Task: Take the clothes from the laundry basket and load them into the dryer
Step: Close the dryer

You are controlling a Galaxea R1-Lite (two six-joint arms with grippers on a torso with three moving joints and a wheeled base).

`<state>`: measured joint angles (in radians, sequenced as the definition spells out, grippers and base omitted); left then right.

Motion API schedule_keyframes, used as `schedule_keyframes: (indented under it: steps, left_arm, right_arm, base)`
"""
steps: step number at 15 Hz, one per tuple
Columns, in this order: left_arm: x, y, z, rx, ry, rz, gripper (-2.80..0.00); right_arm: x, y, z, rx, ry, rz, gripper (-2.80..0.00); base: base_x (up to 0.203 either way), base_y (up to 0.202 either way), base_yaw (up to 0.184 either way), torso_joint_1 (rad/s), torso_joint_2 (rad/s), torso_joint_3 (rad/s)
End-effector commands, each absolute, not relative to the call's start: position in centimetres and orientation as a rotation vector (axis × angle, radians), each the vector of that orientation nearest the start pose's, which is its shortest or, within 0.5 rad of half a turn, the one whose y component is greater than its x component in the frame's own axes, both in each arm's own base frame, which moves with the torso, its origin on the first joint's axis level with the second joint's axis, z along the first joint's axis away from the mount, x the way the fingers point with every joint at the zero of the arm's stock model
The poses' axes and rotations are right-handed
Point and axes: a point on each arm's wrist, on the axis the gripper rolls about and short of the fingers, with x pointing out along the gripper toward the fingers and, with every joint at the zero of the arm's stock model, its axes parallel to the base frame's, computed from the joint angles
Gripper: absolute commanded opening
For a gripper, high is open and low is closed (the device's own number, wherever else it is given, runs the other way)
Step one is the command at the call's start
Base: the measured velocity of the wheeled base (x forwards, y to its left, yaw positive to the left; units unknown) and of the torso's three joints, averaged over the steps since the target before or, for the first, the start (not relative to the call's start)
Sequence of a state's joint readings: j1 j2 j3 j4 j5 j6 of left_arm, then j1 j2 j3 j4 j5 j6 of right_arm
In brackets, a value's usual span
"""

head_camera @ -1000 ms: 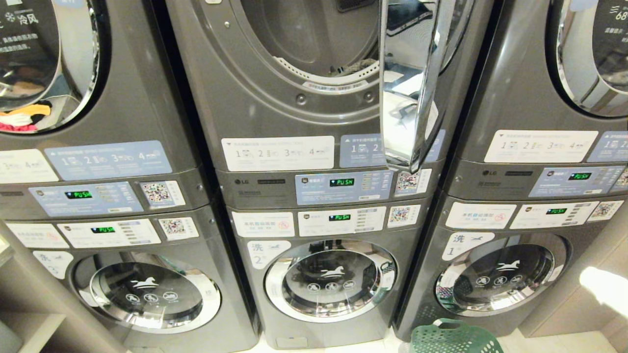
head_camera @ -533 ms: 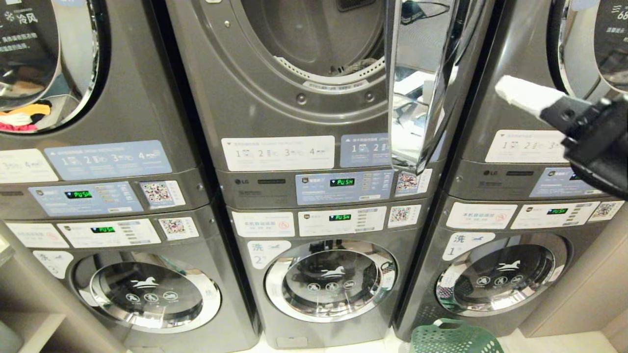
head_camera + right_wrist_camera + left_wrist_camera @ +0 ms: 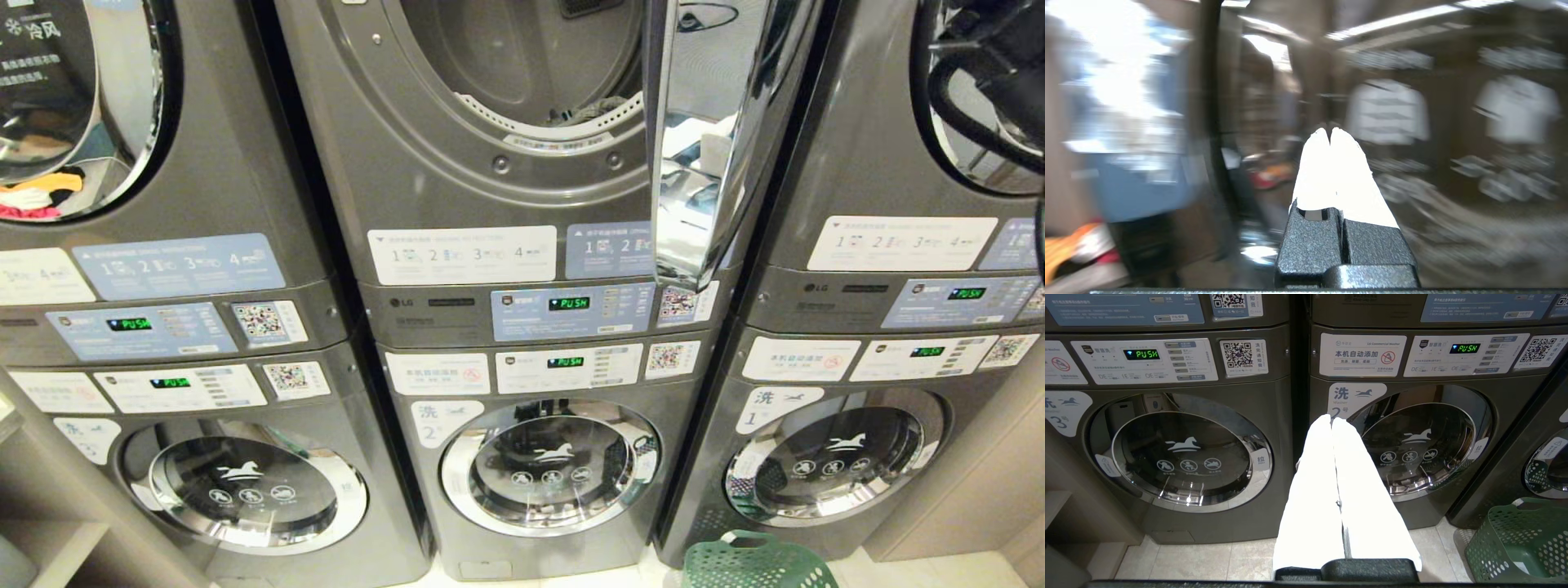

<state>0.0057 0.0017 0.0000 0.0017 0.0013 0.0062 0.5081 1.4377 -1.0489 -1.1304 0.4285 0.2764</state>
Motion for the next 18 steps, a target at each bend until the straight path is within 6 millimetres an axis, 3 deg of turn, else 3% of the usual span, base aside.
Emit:
schedule_keyframes:
  steps: [1,4,6,11,15,18]
  left_arm:
    - [-2.3,0.0,7.5,0.006,0.005,0.008,-2.8]
    - [-2.3,0.0,7.5,0.006,0.004,0.008,-2.8]
    - [-2.3,0.0,7.5,0.006,0.005,0.008,-2.8]
    - [-2.3,0.0,7.5,0.006,0.005,0.008,-2.8]
    - [-2.3,0.0,7.5,0.006,0.004,0.008,-2.8]
    - [-2.3,0.0,7.5,0.006,0.005,0.008,-2.8]
  right_arm:
    - [18.1,12.4,37.6,0.262,-0.676,1.084,-2.8]
    - [16.4,13.4,38.8,0.278,-0.732,1.161,-2.8]
    - [15.5,13.1,39.3,0.262,-0.77,1.168,-2.8]
    - [15.2,13.1,39.3,0.218,-0.775,1.252,-2.8]
    - [18.1,15.5,38.8,0.215,-0.737,1.266,-2.8]
    - [22.9,19.1,38.0,0.202,-0.725,1.235,-2.8]
  base:
    - [0.0,0.0,0.0,0.0,0.0,0.0]
    - [0.0,0.0,0.0,0.0,0.0,0.0]
    - [0.0,0.0,0.0,0.0,0.0,0.0]
    - [0.0,0.0,0.0,0.0,0.0,0.0]
    - [0.0,0.0,0.0,0.0,0.0,0.0]
    - [0.0,0.0,0.0,0.0,0.0,0.0]
